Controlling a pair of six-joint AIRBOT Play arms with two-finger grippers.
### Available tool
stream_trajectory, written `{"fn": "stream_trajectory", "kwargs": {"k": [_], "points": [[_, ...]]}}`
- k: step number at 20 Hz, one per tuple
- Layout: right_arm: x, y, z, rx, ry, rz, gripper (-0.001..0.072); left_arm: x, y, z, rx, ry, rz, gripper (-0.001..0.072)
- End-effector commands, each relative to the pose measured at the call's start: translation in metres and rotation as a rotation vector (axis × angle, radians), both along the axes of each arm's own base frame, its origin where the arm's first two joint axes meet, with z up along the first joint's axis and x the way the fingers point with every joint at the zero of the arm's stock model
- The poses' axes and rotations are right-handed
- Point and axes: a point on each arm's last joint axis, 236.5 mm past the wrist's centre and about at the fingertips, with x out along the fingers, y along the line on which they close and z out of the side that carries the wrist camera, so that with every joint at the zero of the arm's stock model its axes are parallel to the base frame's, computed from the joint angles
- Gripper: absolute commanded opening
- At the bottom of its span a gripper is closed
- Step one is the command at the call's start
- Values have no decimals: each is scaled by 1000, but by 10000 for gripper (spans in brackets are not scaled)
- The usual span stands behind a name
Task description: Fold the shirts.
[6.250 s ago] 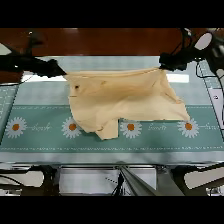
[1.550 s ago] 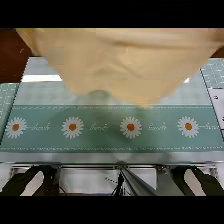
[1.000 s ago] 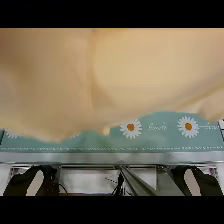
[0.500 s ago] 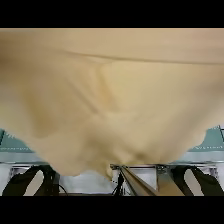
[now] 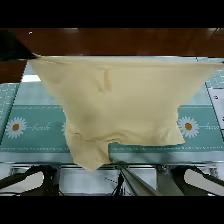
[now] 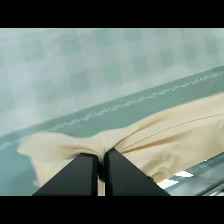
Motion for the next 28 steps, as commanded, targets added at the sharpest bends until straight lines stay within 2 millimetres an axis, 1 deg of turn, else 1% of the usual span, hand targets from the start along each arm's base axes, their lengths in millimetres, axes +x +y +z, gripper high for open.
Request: {"fn": "stream_trajectory", "kwargs": {"k": [1, 2, 3, 5, 6, 8, 10, 11, 13, 14, 16, 17, 18, 20, 21, 23, 24, 25, 26, 28], "points": [[57, -3, -78, 89, 89, -5, 26, 64, -15, -97, -33, 113, -21, 25], [70, 1, -94, 95, 98, 1, 27, 69, -17, -118, -44, 157, -21, 26], [82, 8, -106, 94, 94, 12, 26, 73, -19, -135, -59, 194, -22, 25], [111, 20, -123, 74, 40, 24, 27, 88, -18, -156, -68, 196, -1, 25], [127, 25, -128, 61, 3, 22, 26, 98, -17, -160, -69, 171, 23, 25], [153, 30, -136, 22, -68, 14, 27, 126, -11, -161, -71, 82, 85, 25], [174, 28, -139, -22, -135, -1, 27, 154, -5, -152, -73, -27, 150, 25], [181, 26, -140, -33, -157, -12, 27, 165, -3, -147, -74, -77, 176, 25], [190, 26, -148, -21, -170, -42, 27, 179, -5, -146, -74, -127, 199, 25], [190, 26, -155, -15, -156, -48, 27, 181, -9, -152, -73, -122, 194, 25], [184, 28, -169, -5, -106, -40, 27, 175, -20, -175, -71, -62, 166, 25], [178, 30, -175, 0, -72, -29, 27, 167, -22, -188, -60, -21, 132, 26], [172, 32, -179, 4, -42, -20, 26, 157, -23, -199, -40, 15, 84, 26], [154, 36, -185, 15, 34, 16, 27, 132, -12, -214, 11, 115, 28, 25], [139, 41, -188, 19, 91, 55, 27, 116, -8, -216, 9, 185, 17, 25], [92, 51, -190, 19, 248, 190, 27, 68, 1, -209, -3, 380, -37, 24], [74, 50, -190, 26, 319, 201, 27, 47, 8, -206, 2, 465, -57, 24], [70, 49, -189, 33, 335, 184, 27, 39, 16, -203, 4, 507, -29, 24], [67, 47, -190, 25, 349, 184, 27, 39, 19, -202, -2, 519, 0, 24], [59, 43, -198, 0, 401, 182, 28, 38, 17, -205, -4, 537, 11, 25]]}}
